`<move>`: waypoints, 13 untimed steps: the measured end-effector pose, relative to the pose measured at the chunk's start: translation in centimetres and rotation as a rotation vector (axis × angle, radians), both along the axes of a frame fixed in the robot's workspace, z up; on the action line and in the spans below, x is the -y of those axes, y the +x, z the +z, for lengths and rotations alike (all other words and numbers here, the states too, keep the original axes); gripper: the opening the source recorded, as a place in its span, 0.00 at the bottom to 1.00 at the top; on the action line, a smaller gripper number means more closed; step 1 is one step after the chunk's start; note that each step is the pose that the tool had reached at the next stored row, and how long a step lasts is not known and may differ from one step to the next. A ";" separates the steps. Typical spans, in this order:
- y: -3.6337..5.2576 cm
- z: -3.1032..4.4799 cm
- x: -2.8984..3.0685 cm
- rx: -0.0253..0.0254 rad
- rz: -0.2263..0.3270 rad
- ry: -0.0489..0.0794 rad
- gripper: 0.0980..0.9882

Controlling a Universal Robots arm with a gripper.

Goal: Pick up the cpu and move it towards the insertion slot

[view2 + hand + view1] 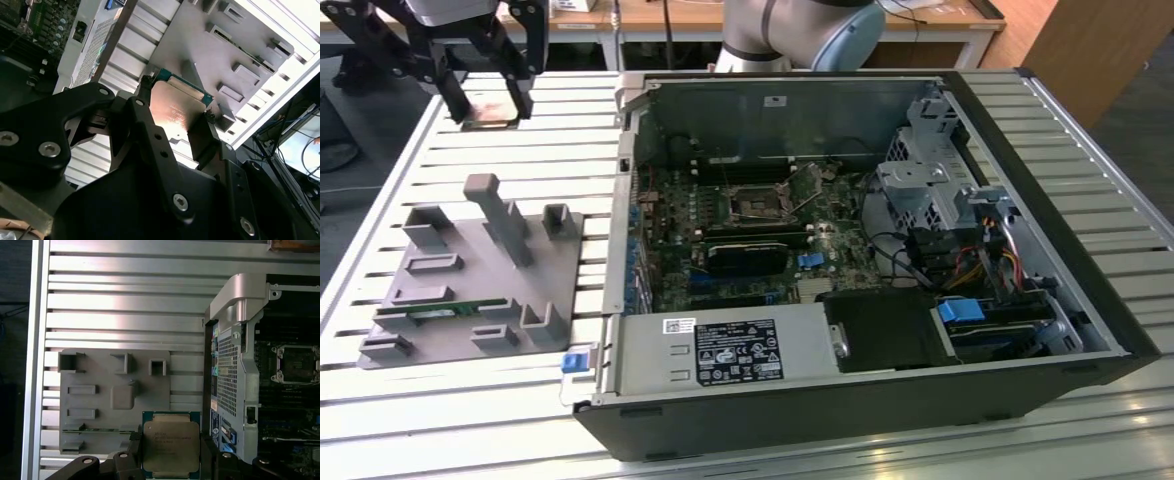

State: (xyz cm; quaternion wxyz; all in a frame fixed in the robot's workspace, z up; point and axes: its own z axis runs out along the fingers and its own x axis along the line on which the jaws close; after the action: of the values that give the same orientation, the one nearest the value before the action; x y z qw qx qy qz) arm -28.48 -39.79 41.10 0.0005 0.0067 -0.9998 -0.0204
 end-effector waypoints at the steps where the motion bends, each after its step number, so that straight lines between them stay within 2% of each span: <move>1: 0.22 0.00 0.00 0.0001 0.000 0.000 0.50; 13: 2.82 0.00 0.00 0.0001 0.000 0.000 0.50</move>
State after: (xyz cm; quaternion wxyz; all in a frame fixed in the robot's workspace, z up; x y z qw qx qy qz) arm -25.66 -39.79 41.10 0.0005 0.0067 -0.9998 -0.0204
